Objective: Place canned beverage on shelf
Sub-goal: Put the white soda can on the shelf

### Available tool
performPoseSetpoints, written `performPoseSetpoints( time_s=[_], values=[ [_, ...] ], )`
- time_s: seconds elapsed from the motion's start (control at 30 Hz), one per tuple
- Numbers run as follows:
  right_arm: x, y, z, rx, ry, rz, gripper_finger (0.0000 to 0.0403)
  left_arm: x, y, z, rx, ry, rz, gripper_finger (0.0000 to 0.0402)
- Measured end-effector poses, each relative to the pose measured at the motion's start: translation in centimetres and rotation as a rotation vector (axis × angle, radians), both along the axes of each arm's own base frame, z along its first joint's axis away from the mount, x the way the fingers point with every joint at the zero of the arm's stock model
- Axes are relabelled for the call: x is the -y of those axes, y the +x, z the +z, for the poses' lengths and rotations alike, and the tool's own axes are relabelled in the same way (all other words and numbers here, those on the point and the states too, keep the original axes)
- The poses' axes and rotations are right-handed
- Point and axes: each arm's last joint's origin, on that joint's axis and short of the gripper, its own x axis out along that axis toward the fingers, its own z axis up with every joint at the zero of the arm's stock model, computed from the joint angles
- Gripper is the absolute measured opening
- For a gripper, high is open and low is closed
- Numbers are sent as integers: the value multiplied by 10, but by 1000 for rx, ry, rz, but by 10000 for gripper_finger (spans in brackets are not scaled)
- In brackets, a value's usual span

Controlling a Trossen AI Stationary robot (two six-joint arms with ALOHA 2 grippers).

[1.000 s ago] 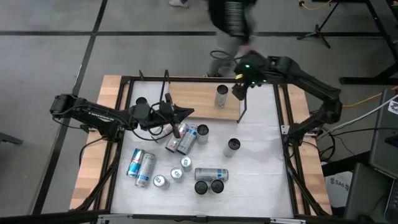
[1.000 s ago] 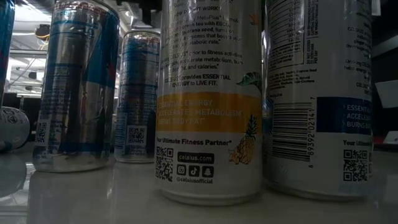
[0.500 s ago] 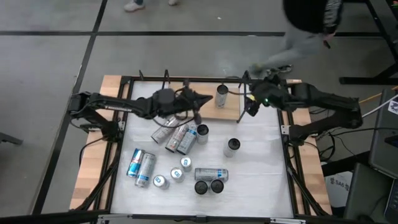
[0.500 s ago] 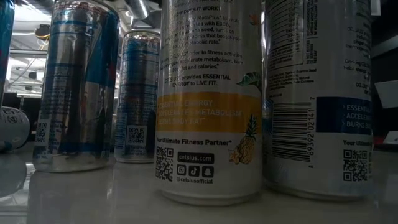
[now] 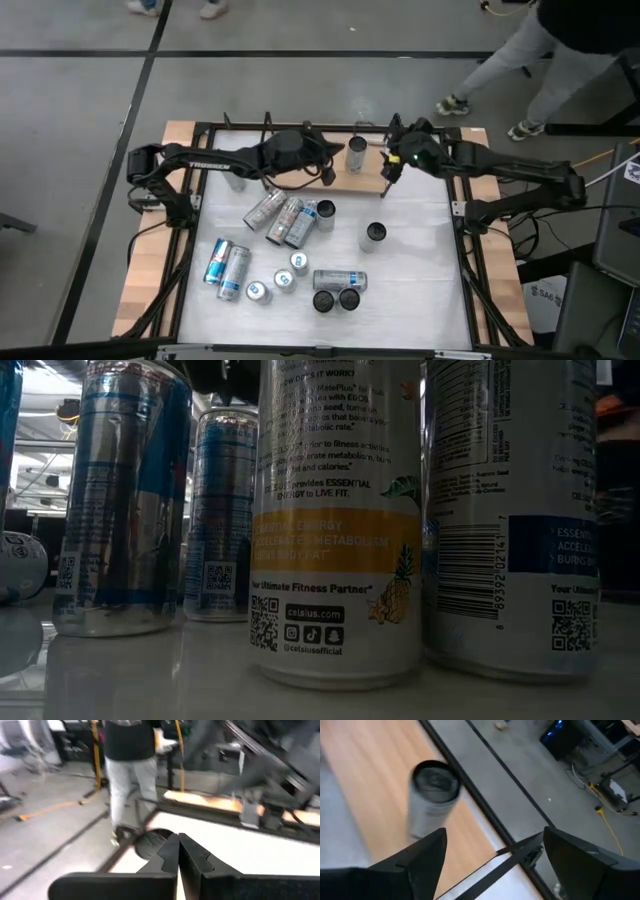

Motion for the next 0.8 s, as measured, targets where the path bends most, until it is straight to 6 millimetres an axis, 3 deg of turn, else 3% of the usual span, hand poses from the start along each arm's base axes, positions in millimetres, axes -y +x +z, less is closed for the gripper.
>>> performPoseSetpoints(
  time_s=[0.2,0.43,0.8],
  values=[
    [26,5,-3,-2,1,10,321,0,12,-28,-68,-64,-33,0],
    [51,21,-16,-22,-4,69,321,-1,19,-46,-111,-80,-44,0],
    [63,31,-29,-41,35,110,321,-14,16,-48,-126,-68,40,0]
  ],
)
